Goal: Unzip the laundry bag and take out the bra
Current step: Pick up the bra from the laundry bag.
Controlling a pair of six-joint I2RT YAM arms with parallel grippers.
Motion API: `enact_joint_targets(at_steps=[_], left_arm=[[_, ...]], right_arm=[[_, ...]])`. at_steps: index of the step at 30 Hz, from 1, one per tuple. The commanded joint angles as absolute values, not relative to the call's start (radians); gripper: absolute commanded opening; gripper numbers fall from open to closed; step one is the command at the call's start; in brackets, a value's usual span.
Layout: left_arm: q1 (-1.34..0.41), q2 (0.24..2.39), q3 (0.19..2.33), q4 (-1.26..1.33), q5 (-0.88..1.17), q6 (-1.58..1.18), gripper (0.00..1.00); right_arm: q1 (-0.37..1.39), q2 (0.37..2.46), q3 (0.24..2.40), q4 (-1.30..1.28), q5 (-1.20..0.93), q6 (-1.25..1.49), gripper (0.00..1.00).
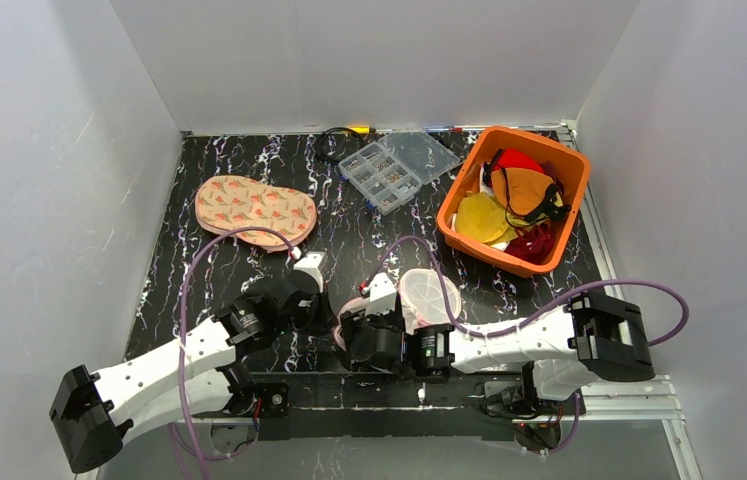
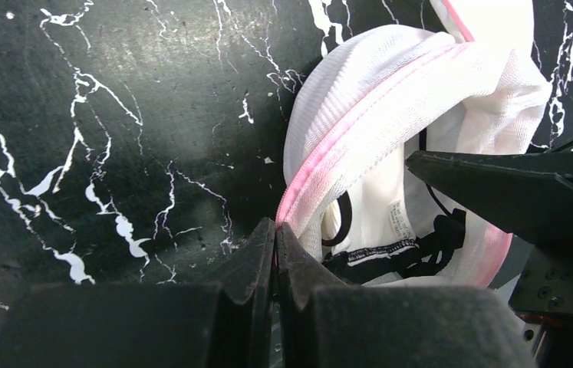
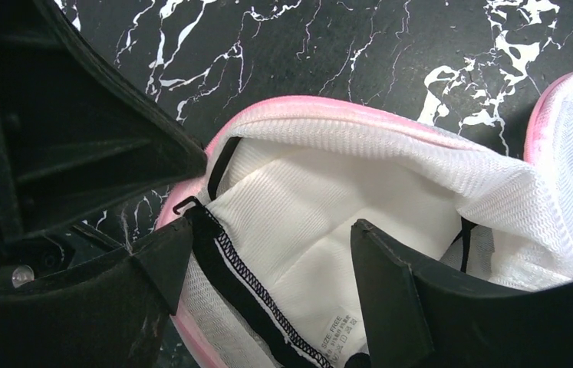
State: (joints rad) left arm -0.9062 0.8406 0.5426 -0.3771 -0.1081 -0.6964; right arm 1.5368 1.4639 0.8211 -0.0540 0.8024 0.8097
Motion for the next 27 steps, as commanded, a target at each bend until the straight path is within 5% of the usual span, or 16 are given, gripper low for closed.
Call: enact_joint_targets(at_steps=[1,11,27], left_arm=[[-0.909,0.833,0.51,-0.335,-0.064,-0.712,0.0],[-0.91,0.805,0.485,-0.318,-0.049,-0.722,0.0],[-0.909,0.769,0.465,-0.342,-0.075,-0.733,0.0]], right_arm=[[1.532,1.472,0.884,-0.053,0.847,0.865,0.84],[1.526,1.545,0.966,-0.191,0.866,0.898,0.86],[1.514,1.459,0.907,-0.311,0.892,0.953,0.47]])
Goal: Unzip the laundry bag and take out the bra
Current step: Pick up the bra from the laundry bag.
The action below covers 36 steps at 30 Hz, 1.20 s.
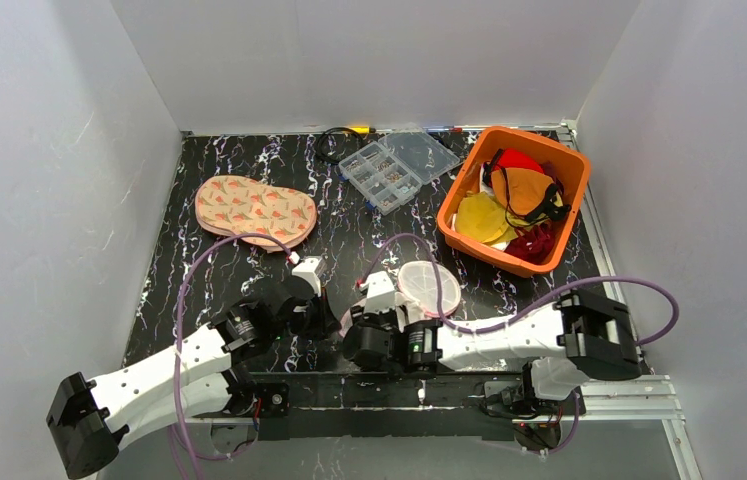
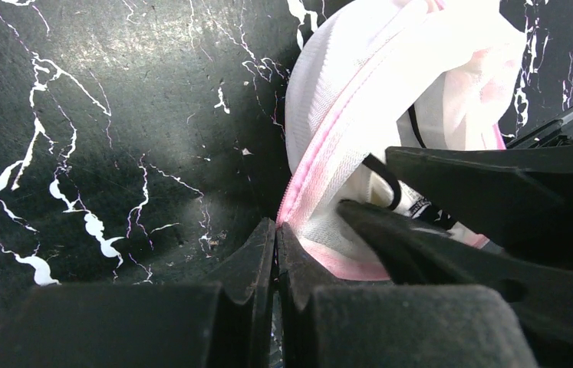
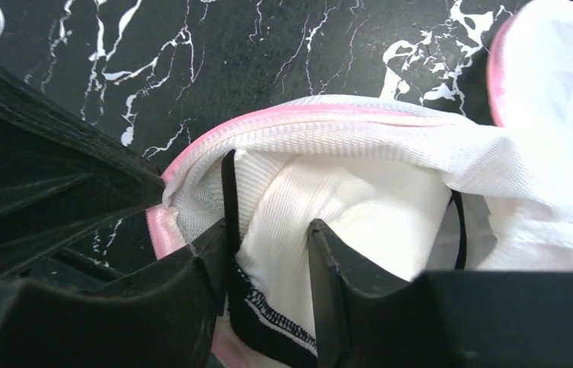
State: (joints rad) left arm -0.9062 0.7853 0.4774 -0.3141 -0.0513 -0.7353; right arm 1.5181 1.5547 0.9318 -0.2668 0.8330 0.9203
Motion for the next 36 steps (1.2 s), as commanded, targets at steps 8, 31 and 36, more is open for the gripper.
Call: enact_joint_targets(at_steps=[8,31,36], left_arm=[[-0.909,0.779,0.471,-0.343,-0.09,-0.734,0.0],[-0.909,0.792,0.466,-0.296,-0.032,-0.758,0.0],[-0.908,0.787,0.464,-0.296,-0.032,-0.759,0.0]], right_arm=[[1.514,1.331,0.829,-0.297,0.879,0.933,0.23],[1.519,1.482,1.027,-0.352,0.899,0.852,0.8],[1.518,1.508,1.042,-0.399,0.949,0.878,0.69]])
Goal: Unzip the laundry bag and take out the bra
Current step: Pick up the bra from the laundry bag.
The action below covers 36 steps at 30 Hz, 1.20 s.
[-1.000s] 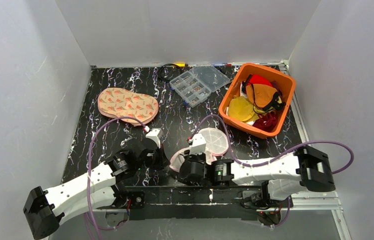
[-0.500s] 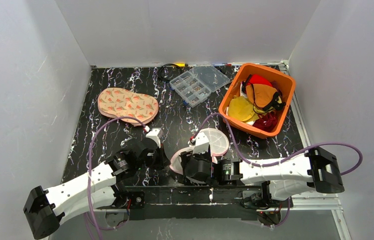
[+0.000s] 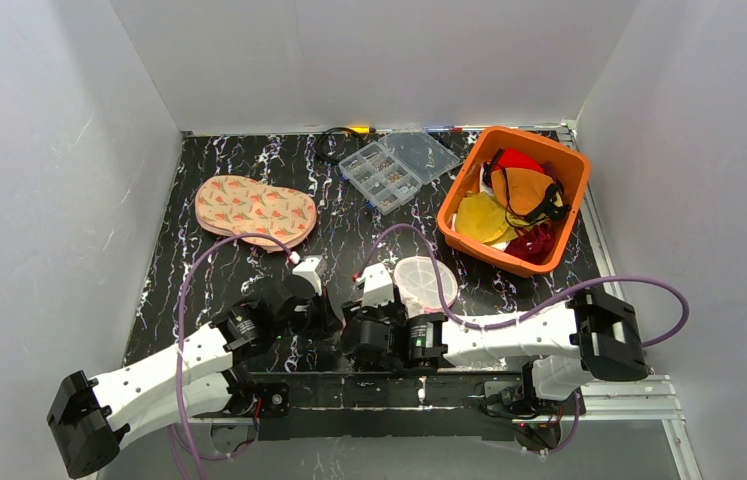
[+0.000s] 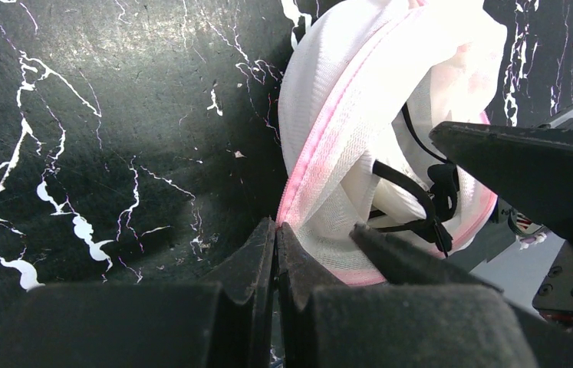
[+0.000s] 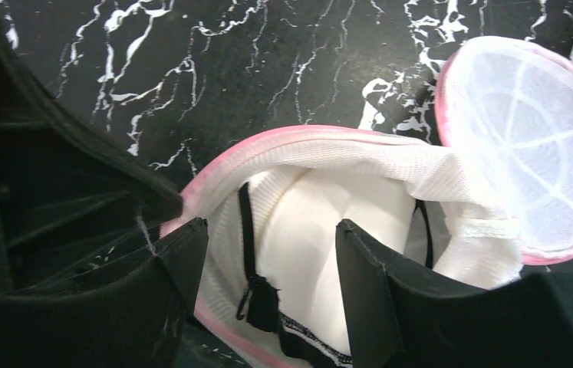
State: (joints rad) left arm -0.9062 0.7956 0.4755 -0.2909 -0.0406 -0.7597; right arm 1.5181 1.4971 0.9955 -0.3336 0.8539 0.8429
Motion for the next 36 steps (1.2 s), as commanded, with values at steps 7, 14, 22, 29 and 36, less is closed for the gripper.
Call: enact_joint_targets(at_steps=[7,14,22,29,36], left_arm=[[-0.908,0.781,0.465,-0.299,-0.032,-0.758,0.0],[-0.909,0.777,0.465,-0.301,-0.031,-0.76,0.0],[-0.908,0.784,0.472,-0.302,-0.031,-0.758,0.0],[-0.908,0.795,0.469,-0.302,-0.035,-0.755,0.0],[-0.908,0.808,0.463,-0.289,-0.026,-0.764,0.0]], right_arm=[[1.501,1.531,1.013,-0.423,0.949,0.907,0.57],[1.496,1.543,1.007,-0.413,0.933,0.913,0.69],[1.499,1.528,0.992,-0.358,0.92,0.903,0.73],[1.498,1.496,0.969,-0.302,0.919,0.891,0.73],[1.476,1.553,0.995,-0.357,0.903,0.91,0.66]])
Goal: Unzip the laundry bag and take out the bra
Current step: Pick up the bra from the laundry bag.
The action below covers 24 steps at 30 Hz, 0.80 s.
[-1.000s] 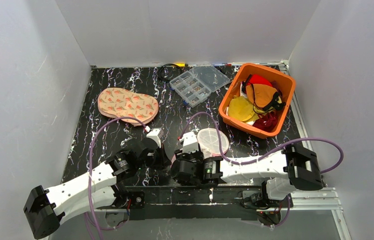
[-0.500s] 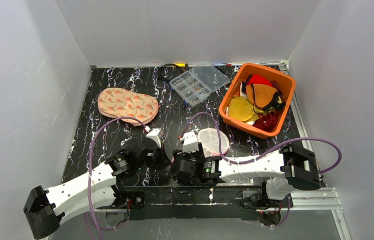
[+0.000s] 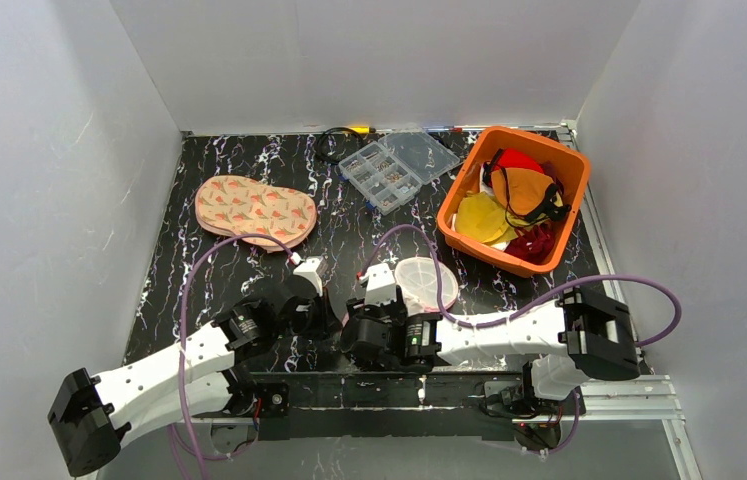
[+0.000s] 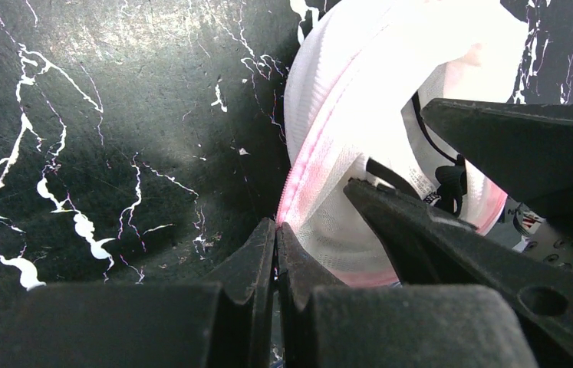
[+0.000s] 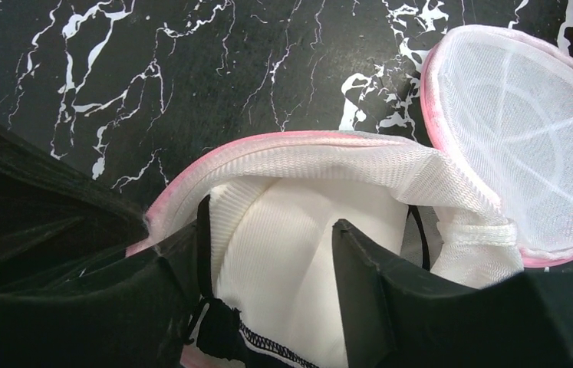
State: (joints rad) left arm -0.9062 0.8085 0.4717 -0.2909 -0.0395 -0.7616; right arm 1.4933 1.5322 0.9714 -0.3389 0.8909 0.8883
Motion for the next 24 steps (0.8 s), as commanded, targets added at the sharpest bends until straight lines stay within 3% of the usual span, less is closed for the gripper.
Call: enact_joint_targets(at_steps=[1,10,15,17,24], left_arm=[[-0.909,0.805,0.462,-0.29,-0.026,-0.764,0.0],[-0.909,0.781,0.457,-0.293,-0.029,-0.765,0.0],[-0.909,0.775,0.459,-0.297,-0.031,-0.764,0.0],[-0.909,0.77,0.462,-0.303,-0.034,-0.763,0.0],[-0.909,0.757,0.491,-0.339,-0.063,-0.754,0.0]], right_arm=[[1.473,1.56,0.99,-0.358,0.899,0.913,0.63],[1.463,1.604,0.96,-0.369,0.836,0.93,0.42],[1.463,1.598,0.972,-0.4,0.828,0.923,0.19],[1.462,1.576,0.984,-0.421,0.836,0.909,0.04],[1.463,1.46,1.056,-0.467,0.799,0.75,0.01]])
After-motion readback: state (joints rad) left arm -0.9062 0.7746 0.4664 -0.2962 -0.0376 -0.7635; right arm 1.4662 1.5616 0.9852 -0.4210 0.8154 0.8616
